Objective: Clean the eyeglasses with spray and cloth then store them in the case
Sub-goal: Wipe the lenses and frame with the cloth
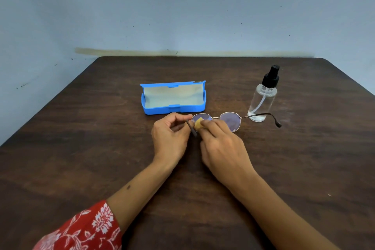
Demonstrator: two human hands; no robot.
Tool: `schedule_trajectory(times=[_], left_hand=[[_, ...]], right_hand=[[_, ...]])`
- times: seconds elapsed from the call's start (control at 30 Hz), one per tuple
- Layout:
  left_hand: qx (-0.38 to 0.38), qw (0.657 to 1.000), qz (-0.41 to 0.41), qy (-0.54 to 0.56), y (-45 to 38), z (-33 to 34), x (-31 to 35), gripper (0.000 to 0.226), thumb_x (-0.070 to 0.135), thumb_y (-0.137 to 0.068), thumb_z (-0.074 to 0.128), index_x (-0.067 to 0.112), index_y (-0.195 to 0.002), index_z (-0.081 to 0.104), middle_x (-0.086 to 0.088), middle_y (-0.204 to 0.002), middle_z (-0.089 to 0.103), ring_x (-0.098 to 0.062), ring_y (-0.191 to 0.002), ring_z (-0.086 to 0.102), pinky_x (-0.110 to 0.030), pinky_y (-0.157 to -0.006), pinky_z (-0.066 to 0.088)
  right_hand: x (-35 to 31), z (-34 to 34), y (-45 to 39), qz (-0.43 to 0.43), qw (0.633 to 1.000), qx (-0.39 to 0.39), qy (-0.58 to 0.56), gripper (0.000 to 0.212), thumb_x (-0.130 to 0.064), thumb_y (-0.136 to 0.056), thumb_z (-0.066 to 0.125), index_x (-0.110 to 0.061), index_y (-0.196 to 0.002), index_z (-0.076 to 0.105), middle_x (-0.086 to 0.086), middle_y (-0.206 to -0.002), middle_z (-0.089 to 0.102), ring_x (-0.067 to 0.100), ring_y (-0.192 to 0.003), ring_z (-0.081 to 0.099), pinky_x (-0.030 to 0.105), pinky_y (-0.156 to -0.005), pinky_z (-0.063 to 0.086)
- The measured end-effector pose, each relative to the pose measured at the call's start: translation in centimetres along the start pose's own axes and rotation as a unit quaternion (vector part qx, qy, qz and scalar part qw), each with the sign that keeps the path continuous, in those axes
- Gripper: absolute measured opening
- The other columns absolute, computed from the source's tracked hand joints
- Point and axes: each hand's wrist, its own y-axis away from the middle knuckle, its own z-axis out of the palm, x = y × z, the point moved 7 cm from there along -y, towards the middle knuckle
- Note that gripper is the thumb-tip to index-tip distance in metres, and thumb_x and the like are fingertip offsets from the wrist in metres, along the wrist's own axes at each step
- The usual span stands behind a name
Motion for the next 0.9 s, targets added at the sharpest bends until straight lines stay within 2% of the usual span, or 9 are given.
schedule_trajectory(times=[0.17,0.33,0.43,0.5,0.67,0.77,0.83,0.9], left_hand=[[0.002,1.000,-0.012,0.008,-0.1,0.0,-0.1,0.012,0.000,-0.076,0.071,0.010,-0.083,0.073,-0.003,-0.083,0.074,-0.012,-0.079,0.072,-0.032,-0.078,0.058],[0.008,1.000,-0.012,0.012,-0.1,-0.1,-0.1,0.011,0.001,-0.075,0.072,0.009,-0.082,0.072,-0.005,-0.083,0.074,-0.016,-0.082,0.072,-0.030,-0.076,0.058],[0.003,1.000,-0.009,0.006,0.0,0.0,0.0,0.011,0.002,-0.076,0.071,0.007,-0.085,0.073,-0.005,-0.084,0.074,-0.013,-0.081,0.072,-0.032,-0.078,0.058],[0.000,1.000,-0.006,0.001,0.0,0.0,0.1,0.011,0.001,-0.077,0.070,0.007,-0.086,0.072,-0.003,-0.084,0.074,-0.011,-0.079,0.071,-0.031,-0.079,0.058],[0.017,1.000,0.002,0.004,0.0,-0.4,0.0,0.010,0.001,-0.076,0.072,0.008,-0.082,0.073,-0.005,-0.082,0.074,-0.014,-0.079,0.071,-0.037,-0.079,0.058],[0.028,1.000,0.007,0.010,-0.1,-0.5,-0.1,0.011,-0.001,-0.076,0.070,0.008,-0.081,0.072,-0.008,-0.083,0.073,-0.017,-0.080,0.071,-0.040,-0.080,0.058],[0.033,0.999,0.012,0.013,-0.1,-0.6,0.0,0.012,-0.002,-0.077,0.070,0.008,-0.081,0.072,-0.008,-0.084,0.073,-0.016,-0.079,0.071,-0.038,-0.080,0.058],[0.035,0.999,0.015,0.018,-0.1,-0.6,0.1,0.011,-0.002,-0.076,0.070,0.007,-0.082,0.072,-0.007,-0.083,0.073,-0.013,-0.077,0.071,-0.031,-0.076,0.058]], right_hand=[[0.7,0.2,-1.0,0.029,0.999,-0.001,0.015,0.036,-0.010,-0.081,0.041,-0.002,-0.098,0.071,0.009,-0.098,0.069,0.024,-0.088,0.066,0.026,-0.061,0.055],[-0.3,0.0,0.2,-0.007,1.000,0.010,-0.019,0.035,-0.008,-0.076,0.041,-0.004,-0.092,0.072,0.007,-0.089,0.068,0.024,-0.077,0.063,0.027,-0.065,0.047],[0.6,0.0,-0.2,0.019,1.000,0.001,-0.001,0.034,-0.006,-0.075,0.041,-0.003,-0.092,0.071,0.009,-0.091,0.068,0.025,-0.081,0.065,0.028,-0.061,0.054],[1.0,0.1,-0.6,0.039,0.999,-0.002,0.013,0.036,-0.006,-0.077,0.042,-0.001,-0.099,0.070,0.011,-0.097,0.068,0.025,-0.087,0.065,0.026,-0.066,0.055],[-0.6,-0.2,0.3,-0.012,1.000,0.015,-0.003,0.037,-0.008,-0.076,0.043,-0.003,-0.099,0.072,0.007,-0.093,0.069,0.024,-0.082,0.065,0.025,-0.066,0.047],[0.1,-0.3,0.4,0.005,1.000,0.012,-0.003,0.035,-0.004,-0.076,0.043,-0.001,-0.096,0.071,0.010,-0.093,0.068,0.027,-0.084,0.066,0.031,-0.064,0.055],[0.4,-0.3,0.3,0.024,1.000,0.013,-0.003,0.035,-0.002,-0.077,0.042,0.001,-0.097,0.070,0.012,-0.097,0.068,0.028,-0.088,0.066,0.032,-0.068,0.056],[-0.2,-0.2,0.4,0.009,1.000,0.013,-0.027,0.037,-0.004,-0.076,0.042,0.000,-0.100,0.070,0.010,-0.098,0.068,0.027,-0.087,0.065,0.032,-0.064,0.056]])
